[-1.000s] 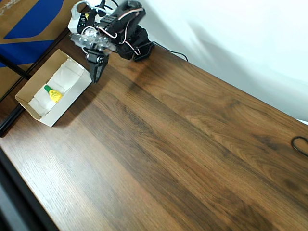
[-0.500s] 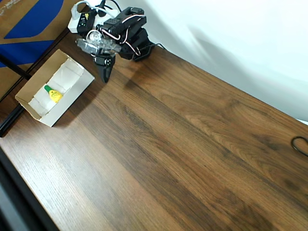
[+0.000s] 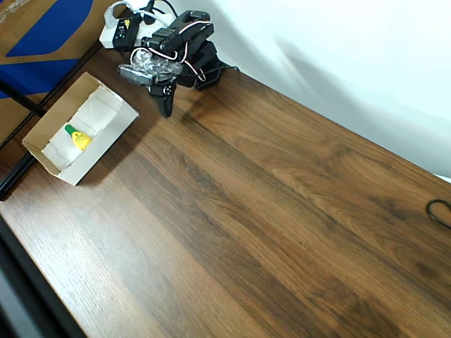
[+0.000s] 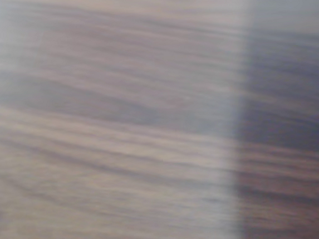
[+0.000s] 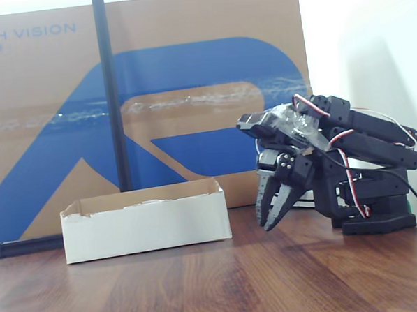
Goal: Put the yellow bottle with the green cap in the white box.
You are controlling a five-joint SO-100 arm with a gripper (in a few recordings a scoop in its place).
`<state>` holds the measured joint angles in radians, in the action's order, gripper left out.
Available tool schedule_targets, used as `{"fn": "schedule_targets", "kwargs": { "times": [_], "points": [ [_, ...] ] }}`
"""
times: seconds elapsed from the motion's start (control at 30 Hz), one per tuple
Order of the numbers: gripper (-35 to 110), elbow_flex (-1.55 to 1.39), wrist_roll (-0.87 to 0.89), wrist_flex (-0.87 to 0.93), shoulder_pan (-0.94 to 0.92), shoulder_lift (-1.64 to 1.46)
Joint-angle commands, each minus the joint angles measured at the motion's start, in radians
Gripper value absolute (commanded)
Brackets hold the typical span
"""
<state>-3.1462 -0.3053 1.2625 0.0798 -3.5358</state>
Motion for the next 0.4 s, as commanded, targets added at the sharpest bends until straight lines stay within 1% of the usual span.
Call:
{"fn": "schedule_targets", "kwargs": {
  "times": [0.0, 0.13, 0.23, 0.37],
  "points": [
    [1, -0.009, 0.012, 0.020, 0.018, -0.032],
    [0, -0.002, 0.158, 0.049, 0.015, -0.031],
    [0, -0.002, 0.186, 0.049, -0.009, -0.031],
    [0, -0.002, 0.181, 0.049, -0.011, -0.031]
  ]
}}
